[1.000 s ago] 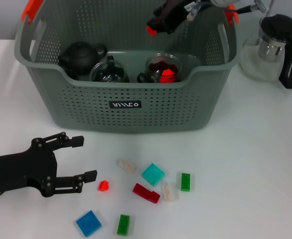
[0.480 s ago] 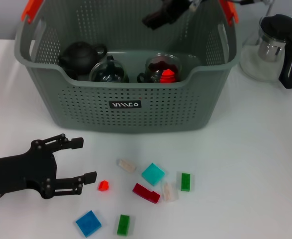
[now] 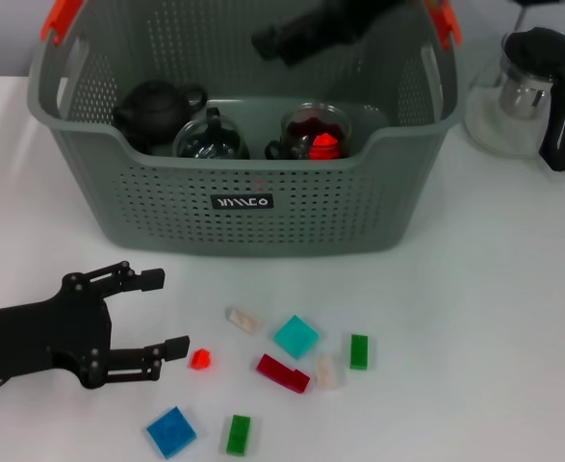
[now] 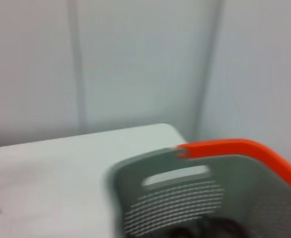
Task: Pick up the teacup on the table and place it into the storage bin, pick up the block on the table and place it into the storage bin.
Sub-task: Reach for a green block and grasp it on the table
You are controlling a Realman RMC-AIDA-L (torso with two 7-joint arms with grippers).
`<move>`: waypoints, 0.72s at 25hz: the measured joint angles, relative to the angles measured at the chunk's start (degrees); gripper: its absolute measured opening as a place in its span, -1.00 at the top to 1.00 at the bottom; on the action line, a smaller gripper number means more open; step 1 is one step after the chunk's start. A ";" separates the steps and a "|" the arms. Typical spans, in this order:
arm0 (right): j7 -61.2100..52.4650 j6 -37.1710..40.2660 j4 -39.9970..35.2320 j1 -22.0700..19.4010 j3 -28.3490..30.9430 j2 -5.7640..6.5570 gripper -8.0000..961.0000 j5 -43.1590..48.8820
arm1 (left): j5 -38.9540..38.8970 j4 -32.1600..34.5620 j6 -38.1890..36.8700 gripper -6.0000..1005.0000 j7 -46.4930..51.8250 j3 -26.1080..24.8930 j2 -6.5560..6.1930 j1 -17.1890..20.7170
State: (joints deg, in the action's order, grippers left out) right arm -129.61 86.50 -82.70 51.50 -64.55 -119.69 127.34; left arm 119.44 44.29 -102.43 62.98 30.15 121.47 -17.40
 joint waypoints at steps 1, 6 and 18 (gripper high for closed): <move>0.01 2.20 -2.08 -1.22 0.00 -0.10 -0.93 -0.72 | 0.00 0.00 -0.04 -0.75 -0.05 0.00 -0.01 0.00; 0.30 13.99 -6.17 -5.52 -0.60 -0.17 -0.97 -1.82 | 0.01 0.00 -0.13 -0.75 -0.12 -0.21 -0.08 0.00; -0.01 18.23 0.61 -9.33 -15.57 -0.61 -0.97 10.13 | -0.19 -0.38 -0.30 -0.75 -0.19 -1.14 -0.03 -0.26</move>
State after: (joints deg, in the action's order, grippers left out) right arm -129.62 104.73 -82.10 42.18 -80.12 -120.30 137.47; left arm 119.25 43.91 -102.72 62.79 29.00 121.44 -17.66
